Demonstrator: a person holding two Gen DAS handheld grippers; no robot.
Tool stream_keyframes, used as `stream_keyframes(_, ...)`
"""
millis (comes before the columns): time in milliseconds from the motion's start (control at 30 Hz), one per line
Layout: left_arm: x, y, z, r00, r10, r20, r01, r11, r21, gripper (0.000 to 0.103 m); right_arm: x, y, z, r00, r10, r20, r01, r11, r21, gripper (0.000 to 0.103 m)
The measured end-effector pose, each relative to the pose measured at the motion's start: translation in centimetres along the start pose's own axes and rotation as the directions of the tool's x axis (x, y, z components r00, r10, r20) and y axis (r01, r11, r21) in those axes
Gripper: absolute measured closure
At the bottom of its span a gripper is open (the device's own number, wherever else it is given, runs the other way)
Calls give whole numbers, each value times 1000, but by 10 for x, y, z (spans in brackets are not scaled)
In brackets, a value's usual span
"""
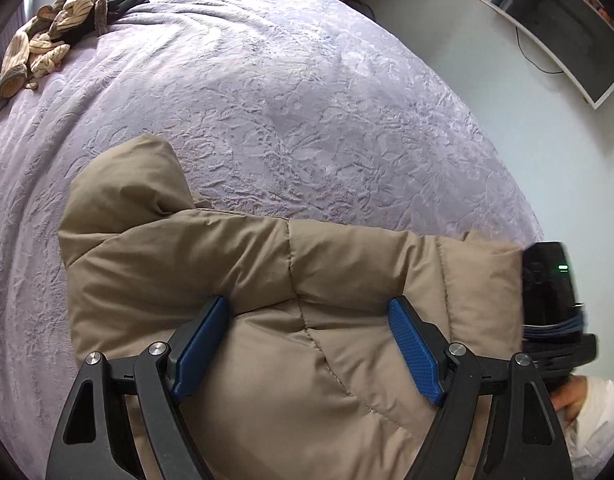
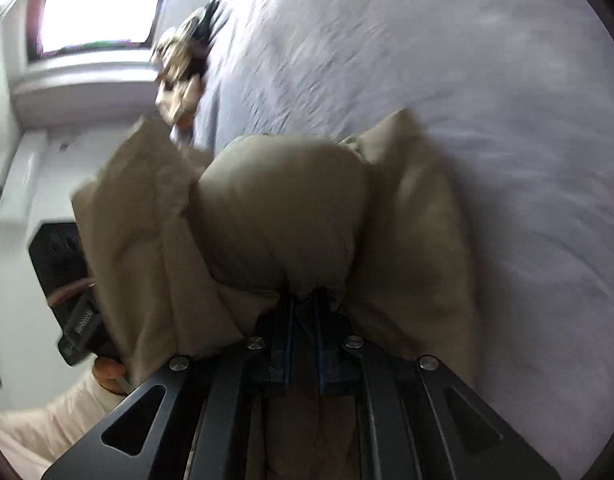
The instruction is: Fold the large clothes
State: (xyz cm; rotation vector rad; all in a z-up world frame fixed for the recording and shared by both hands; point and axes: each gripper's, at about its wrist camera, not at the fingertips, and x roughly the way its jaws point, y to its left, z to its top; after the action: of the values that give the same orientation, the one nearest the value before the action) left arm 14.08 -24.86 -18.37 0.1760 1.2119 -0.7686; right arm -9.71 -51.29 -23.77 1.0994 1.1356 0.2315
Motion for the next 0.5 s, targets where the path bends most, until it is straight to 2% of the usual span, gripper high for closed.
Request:
stream_keyframes(33,2,-2,1,1000,3,-3,-3,1000,0,21,14,-2,3,1000,-23,-17,23,1000,-15,98)
stream_keyframes(167,8,-16,2,999,49,-17,-49,998,29,21,19,-19,-3,1000,-8,-21,9,998,58,98)
stream_keyframes(333,10,-22,-2,997,72,-19,-71,996,55,21,2,3,-20,986,-169,1,169,986,-1,91)
stream_keyframes(400,10,-22,-2,997,73,-19,-72,996,53,21,-12,12,-25,974,-226,7,226,974,-4,79)
stream_keyframes(467,10,-21,-2,997,75,-19,-74,996,50,21,-31,19,-30,968,-250,29,250,968,0,60)
stream_keyframes(500,10,-22,-2,997,78,-18,-77,996,50,21,-44,22,-35,965,-260,47,260,966,-1,55)
